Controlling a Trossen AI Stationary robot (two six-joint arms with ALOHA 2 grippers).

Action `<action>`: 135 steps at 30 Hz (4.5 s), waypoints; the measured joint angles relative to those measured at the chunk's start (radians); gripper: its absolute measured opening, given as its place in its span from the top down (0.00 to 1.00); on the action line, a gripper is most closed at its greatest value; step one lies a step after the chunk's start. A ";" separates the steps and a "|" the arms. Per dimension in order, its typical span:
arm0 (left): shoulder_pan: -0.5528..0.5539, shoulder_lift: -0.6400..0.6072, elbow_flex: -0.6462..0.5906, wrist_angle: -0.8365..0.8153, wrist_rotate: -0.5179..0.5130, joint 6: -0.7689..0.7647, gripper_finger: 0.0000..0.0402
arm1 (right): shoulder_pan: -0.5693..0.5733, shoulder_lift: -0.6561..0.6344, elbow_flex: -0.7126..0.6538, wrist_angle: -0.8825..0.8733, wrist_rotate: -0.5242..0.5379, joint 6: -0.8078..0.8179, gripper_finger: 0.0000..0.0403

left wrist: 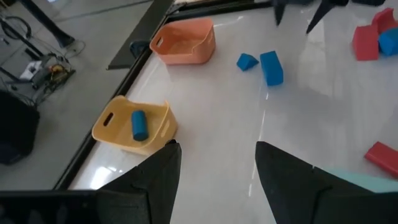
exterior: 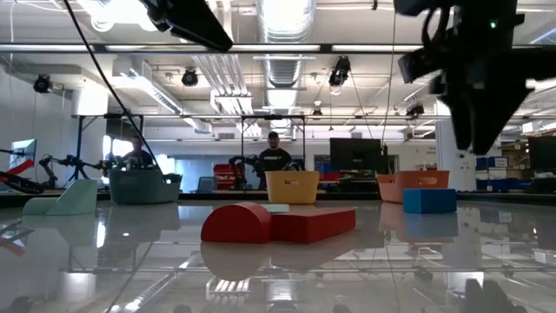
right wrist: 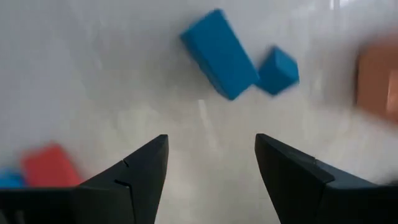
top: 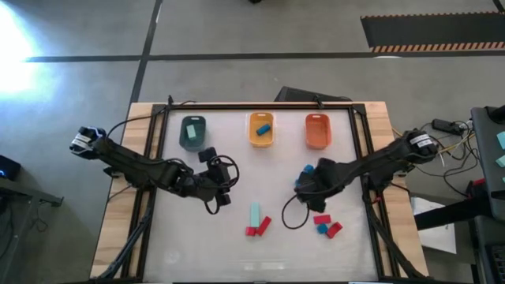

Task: Sort & place blocks by color
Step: Put the blue block into the yellow bin, then put the red block into the orange bin

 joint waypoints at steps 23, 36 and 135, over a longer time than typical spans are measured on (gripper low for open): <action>0.000 0.000 -0.002 0.013 -0.001 0.081 0.52 | -0.155 0.003 -0.067 0.201 0.017 -0.535 0.43; 0.000 0.000 -0.002 0.014 -0.001 0.073 0.52 | -0.208 0.063 -0.072 0.328 -0.065 -0.624 0.43; 0.035 0.178 -0.028 -0.777 0.390 -1.340 0.52 | -0.386 -0.251 -0.110 1.029 0.035 -0.522 0.70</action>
